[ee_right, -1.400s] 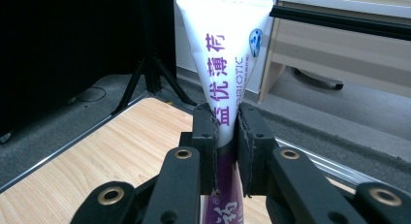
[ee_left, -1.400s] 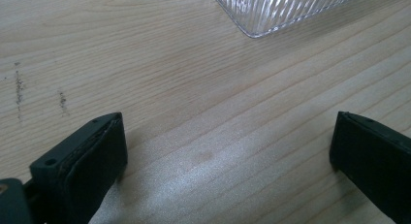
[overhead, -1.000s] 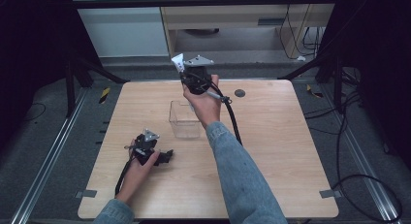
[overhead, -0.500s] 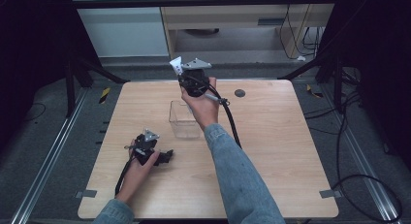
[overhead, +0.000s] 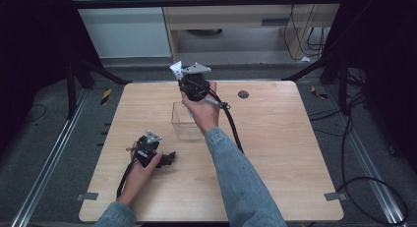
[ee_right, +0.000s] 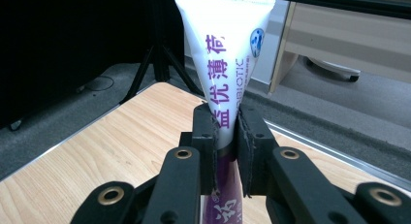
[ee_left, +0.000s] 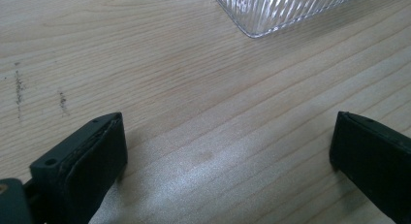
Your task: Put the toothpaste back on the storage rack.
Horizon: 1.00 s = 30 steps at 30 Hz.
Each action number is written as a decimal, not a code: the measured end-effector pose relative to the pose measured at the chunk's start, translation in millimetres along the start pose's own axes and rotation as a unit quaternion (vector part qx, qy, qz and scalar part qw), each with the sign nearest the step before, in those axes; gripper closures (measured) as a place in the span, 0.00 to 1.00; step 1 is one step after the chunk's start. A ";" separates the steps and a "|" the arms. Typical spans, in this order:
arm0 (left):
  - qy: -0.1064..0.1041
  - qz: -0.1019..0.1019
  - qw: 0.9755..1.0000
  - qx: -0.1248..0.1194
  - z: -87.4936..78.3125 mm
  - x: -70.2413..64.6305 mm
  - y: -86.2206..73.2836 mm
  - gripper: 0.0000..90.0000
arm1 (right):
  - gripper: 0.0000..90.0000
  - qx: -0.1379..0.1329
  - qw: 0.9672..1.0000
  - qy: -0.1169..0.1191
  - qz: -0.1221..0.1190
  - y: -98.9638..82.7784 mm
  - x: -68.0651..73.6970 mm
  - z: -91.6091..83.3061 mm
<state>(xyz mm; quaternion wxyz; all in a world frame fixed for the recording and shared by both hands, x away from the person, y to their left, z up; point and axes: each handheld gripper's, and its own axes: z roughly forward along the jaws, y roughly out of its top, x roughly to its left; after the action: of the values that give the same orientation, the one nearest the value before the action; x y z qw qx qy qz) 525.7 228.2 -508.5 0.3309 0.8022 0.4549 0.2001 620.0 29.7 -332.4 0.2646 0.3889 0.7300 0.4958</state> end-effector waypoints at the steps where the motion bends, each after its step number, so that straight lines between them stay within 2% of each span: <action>1: 0.000 0.000 1.000 0.000 0.0 0.0 0.0 0.00 | 0.88 -0.001 1.000 0.001 0.000 -1.0 -0.1 0.6; 30: 0.000 0.000 1.000 0.000 -0.1 0.1 0.0 0.00 | 0.88 0.037 0.999 0.009 -0.004 -29.5 7.8 13.2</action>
<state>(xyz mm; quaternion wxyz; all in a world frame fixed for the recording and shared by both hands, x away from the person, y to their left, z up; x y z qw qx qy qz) 525.7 228.3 -508.5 0.3308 0.8026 0.4545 0.1998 616.8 37.0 -364.8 0.2454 0.3904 0.7520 0.4711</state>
